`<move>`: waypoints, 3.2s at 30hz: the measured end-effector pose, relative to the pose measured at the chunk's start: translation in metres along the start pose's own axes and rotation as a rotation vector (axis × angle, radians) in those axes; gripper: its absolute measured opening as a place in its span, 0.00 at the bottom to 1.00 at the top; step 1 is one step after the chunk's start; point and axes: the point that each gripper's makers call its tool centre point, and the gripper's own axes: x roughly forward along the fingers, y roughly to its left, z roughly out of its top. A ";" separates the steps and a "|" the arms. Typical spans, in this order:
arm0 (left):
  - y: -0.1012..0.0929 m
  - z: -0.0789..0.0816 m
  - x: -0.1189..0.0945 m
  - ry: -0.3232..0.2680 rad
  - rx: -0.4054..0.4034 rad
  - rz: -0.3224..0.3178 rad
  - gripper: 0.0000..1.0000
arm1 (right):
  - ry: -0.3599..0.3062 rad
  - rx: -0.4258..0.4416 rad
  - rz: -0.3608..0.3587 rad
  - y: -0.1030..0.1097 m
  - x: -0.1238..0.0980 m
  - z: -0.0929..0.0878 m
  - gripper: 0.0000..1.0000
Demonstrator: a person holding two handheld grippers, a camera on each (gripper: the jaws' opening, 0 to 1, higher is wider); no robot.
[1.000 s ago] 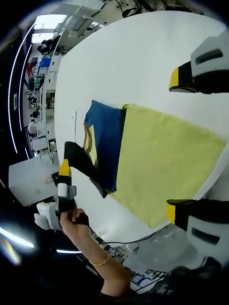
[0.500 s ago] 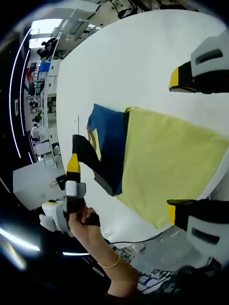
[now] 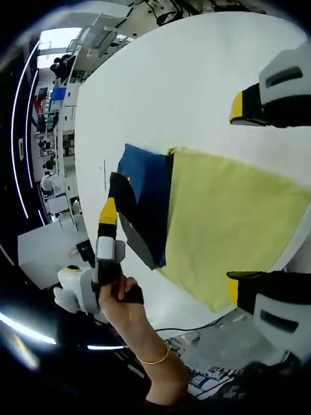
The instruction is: Fold the garment on the visible template until the final outline fits inside the template.
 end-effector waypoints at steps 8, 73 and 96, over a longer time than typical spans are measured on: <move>-0.009 -0.021 0.014 0.039 0.025 -0.014 0.01 | 0.005 0.007 0.001 -0.001 0.003 -0.002 0.93; 0.140 -0.066 -0.125 0.034 0.357 0.300 0.89 | -0.069 -0.108 0.073 0.018 0.023 0.032 0.99; 0.198 -0.106 -0.162 0.123 0.334 0.420 0.20 | -0.039 -0.085 0.079 0.022 0.024 0.018 0.95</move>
